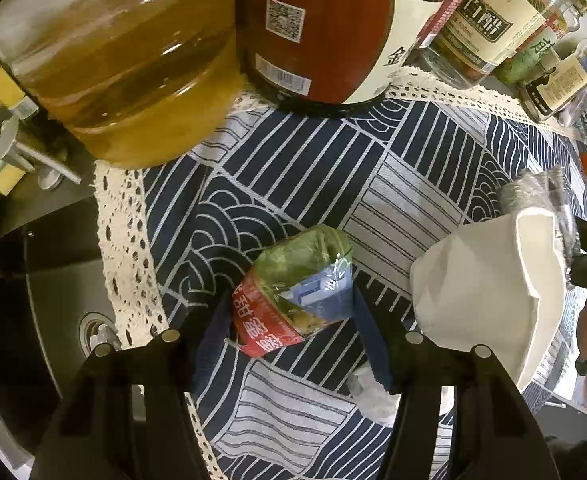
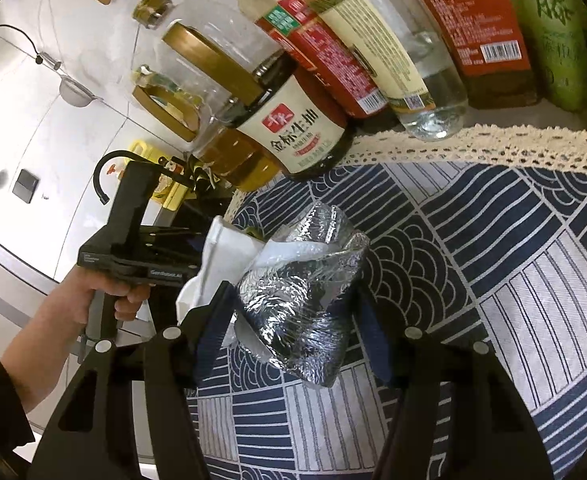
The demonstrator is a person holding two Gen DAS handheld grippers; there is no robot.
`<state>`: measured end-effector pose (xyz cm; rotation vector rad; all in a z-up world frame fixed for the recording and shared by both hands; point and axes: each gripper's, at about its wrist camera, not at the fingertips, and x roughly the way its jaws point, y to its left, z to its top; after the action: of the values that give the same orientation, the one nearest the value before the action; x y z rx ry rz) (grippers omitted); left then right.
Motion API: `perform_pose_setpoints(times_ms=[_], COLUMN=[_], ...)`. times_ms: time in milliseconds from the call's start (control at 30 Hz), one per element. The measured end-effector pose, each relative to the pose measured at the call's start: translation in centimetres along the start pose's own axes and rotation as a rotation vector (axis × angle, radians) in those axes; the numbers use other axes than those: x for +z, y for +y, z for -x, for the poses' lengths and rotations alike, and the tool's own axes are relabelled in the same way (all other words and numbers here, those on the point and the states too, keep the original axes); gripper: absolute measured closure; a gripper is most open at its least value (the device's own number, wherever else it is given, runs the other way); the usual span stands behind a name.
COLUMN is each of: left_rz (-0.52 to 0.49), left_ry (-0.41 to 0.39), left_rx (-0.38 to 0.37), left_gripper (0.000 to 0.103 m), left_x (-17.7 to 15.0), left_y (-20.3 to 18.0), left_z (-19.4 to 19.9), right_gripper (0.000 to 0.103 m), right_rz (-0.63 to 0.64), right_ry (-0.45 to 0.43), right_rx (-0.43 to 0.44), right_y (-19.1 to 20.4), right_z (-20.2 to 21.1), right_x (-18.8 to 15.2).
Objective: Collect trash
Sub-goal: 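Grasp the red-green snack bag with the left tool while the right tool grasps the foil, then carry the snack bag and foil down toward the floor bin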
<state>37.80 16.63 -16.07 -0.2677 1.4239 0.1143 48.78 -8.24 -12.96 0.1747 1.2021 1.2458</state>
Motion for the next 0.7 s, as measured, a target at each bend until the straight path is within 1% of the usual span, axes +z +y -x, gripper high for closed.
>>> perform_pose_setpoints(times_ms=[133, 333, 600, 700], left_rz=[0.015, 0.003, -0.037, -0.049], left_ry=[-0.016, -0.037, -0.117, -0.146], left_rx=[-0.008, -0.004, -0.035, -0.052], left_gripper=[0.045, 0.044, 0.044, 0.044], left_x=[-1.0, -2.5, -5.1, -6.5], left_y=[0.7, 0.8, -0.6, -1.0], left_z=[0.6, 1.7, 5.2, 6.8], right_gripper=[0.043, 0.043, 0.043, 0.043], right_rz=[-0.014, -0.048, -0.072, -0.071], right_ry=[-0.011, -0.018, -0.052, -0.071], right_rx=[-0.024, -0.096, -0.204, -0.232], right_y=[0.6, 1.7, 4.2, 5.8], right_z=[0.7, 1.8, 4.3, 5.3], right_x=[-0.6, -2.3, -4.9, -6.2])
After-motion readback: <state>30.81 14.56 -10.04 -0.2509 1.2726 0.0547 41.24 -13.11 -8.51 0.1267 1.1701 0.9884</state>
